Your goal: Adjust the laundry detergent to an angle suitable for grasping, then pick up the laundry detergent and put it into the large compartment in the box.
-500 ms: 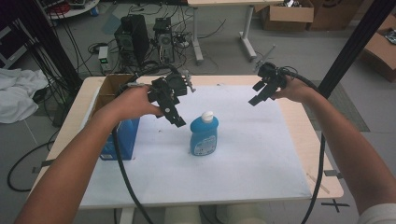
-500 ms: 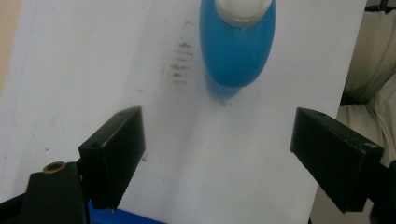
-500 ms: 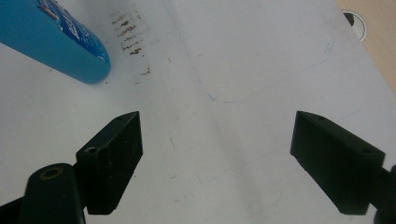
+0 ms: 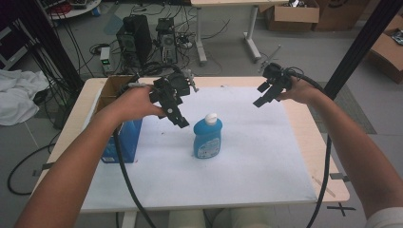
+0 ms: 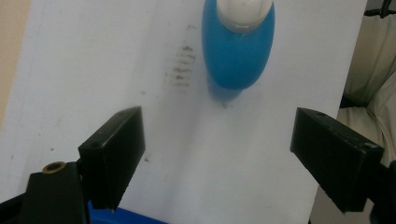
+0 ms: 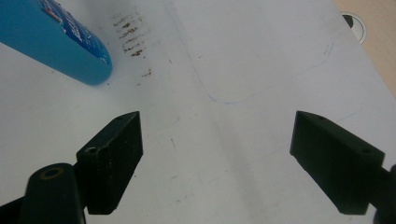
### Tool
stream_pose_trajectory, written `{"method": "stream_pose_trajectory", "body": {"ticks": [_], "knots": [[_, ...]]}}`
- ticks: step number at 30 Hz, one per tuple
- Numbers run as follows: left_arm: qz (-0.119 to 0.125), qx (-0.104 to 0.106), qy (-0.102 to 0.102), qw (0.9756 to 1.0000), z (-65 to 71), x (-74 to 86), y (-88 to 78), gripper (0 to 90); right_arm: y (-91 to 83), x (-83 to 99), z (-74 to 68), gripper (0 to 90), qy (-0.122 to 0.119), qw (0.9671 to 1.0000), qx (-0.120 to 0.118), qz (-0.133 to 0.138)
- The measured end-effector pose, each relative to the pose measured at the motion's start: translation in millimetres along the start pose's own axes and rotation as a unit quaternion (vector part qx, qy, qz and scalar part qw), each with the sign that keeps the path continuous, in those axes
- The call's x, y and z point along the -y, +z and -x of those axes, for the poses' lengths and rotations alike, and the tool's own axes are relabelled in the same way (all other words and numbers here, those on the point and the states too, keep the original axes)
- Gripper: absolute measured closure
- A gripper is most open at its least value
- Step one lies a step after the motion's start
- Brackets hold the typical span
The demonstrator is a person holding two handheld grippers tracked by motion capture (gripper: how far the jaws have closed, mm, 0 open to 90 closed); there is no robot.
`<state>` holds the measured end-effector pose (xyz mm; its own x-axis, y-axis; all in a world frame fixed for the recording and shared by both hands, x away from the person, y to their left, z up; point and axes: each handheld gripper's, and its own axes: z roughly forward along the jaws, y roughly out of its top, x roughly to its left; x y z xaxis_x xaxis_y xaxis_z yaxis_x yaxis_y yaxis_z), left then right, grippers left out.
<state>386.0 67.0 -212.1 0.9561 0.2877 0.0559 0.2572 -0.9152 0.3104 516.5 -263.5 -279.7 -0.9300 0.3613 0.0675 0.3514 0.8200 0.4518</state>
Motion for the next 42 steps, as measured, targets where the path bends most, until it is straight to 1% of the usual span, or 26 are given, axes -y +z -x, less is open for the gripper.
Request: {"method": "stream_pose_trajectory", "body": {"ticks": [11,15,17,24,28,30,34,36,42], "knots": [[0.008,-0.005,-0.003,1.0,1.6,-1.8,-3.3,18.5,-3.0,-0.1,-3.2,17.5,-0.004,1.0,-0.001,0.003],[0.005,-0.004,-0.002,1.0,1.9,-2.9,-5.3,18.6,-4.2,0.9,-2.3,17.0,0.001,1.0,0.0,0.006],[0.005,-0.006,0.0,1.0,2.5,-3.1,-6.2,18.6,-4.2,0.8,-2.9,17.4,-0.002,1.0,-0.002,0.004],[0.005,-0.006,-0.003,1.0,0.9,-0.9,-6.3,18.5,-3.1,0.3,-2.8,17.1,-0.001,1.0,-0.002,0.003],[0.005,-0.006,-0.003,1.0,0.1,-2.7,-6.6,18.5,-3.1,0.5,-3.0,17.1,-0.002,1.0,-0.003,0.002],[0.008,-0.006,0.0,0.9999,2.2,-4.5,-6.9,18.5,-4.3,0.9,-3.2,17.1,-0.002,1.0,-0.001,0.004],[0.007,-0.006,0.0,1.0,3.0,-6.1,-7.9,18.4,-5.8,0.5,-2.8,17.3,-0.002,1.0,-0.001,0.005],[0.01,-0.005,0.001,0.9999,3.9,-6.8,-8.7,18.3,-5.8,0.3,-3.0,17.3,-0.001,1.0,0.0,0.006],[0.01,-0.012,0.001,0.9999,6.5,-11.4,-10.6,18.2,-6.3,-0.4,-4.1,17.3,-0.004,1.0,-0.001,0.005]]}}
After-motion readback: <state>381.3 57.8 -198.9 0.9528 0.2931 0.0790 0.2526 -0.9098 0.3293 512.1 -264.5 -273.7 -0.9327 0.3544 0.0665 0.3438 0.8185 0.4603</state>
